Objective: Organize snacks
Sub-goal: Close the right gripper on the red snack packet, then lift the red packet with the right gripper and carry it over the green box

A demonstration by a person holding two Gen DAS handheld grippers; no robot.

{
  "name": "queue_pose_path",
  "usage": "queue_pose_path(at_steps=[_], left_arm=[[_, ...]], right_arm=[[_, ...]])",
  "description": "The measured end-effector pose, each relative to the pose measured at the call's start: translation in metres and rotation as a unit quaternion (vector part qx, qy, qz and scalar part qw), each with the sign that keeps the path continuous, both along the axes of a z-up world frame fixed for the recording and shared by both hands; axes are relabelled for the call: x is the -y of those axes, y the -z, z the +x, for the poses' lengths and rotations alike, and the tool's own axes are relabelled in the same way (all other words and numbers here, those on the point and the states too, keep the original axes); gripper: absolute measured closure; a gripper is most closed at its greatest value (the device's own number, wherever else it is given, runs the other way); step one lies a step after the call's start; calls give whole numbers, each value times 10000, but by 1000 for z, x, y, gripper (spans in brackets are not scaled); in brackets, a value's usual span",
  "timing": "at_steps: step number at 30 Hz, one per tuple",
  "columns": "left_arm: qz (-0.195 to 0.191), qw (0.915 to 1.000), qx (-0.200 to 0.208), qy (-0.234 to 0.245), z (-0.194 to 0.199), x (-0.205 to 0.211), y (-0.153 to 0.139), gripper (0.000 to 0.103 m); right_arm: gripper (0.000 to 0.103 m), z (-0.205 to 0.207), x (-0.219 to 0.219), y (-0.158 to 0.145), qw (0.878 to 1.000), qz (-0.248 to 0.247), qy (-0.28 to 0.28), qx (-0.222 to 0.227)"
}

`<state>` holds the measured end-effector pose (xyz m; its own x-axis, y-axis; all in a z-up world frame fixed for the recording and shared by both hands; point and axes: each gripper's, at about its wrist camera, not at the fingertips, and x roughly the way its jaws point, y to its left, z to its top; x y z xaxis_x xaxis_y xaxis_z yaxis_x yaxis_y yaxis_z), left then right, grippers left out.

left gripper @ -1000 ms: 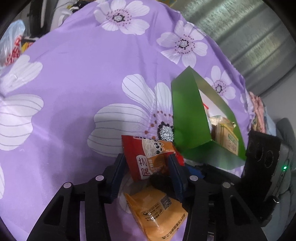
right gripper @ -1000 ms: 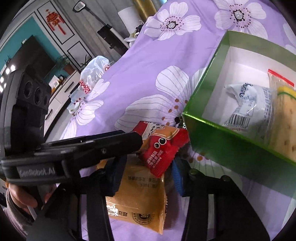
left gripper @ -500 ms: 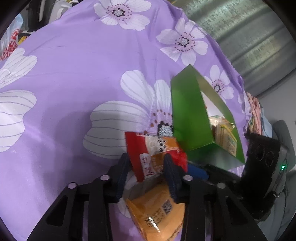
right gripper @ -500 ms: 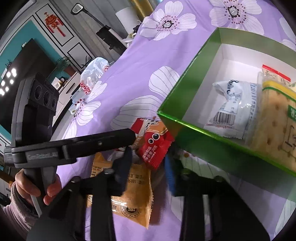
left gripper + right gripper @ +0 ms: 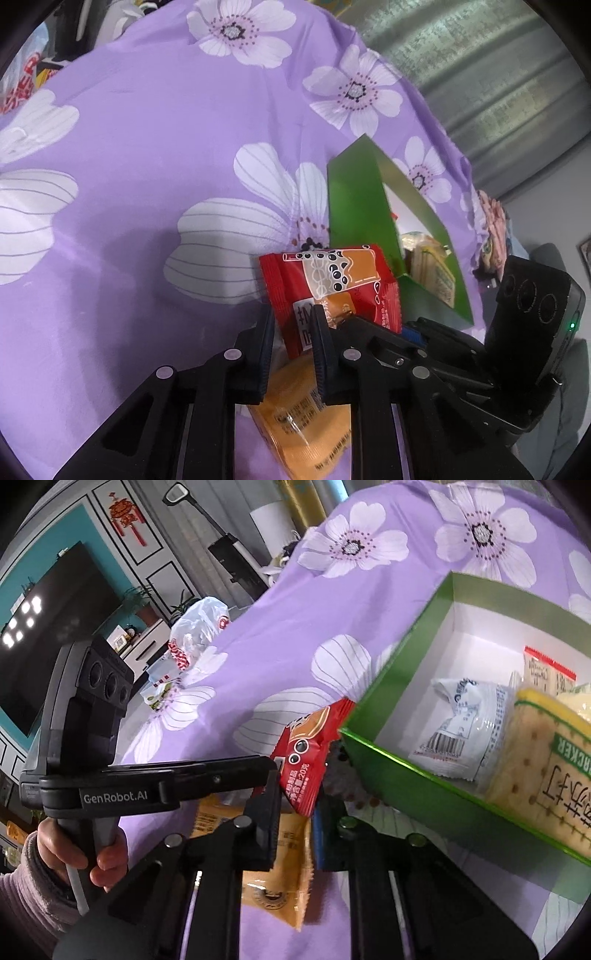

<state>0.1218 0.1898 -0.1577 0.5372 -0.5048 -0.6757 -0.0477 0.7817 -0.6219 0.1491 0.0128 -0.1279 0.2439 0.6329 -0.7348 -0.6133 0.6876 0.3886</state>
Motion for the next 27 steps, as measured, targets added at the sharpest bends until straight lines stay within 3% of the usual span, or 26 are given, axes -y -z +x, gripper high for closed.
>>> queue_pose_path(at_steps=[12, 27], left_arm=[[375, 9982, 474, 45, -10, 17, -53, 84], [627, 9920, 883, 647, 6, 94, -95, 84]], right_arm=[[88, -17, 12, -42, 9987, 347, 25, 374], [88, -29, 88, -80, 9931, 563, 640, 805]])
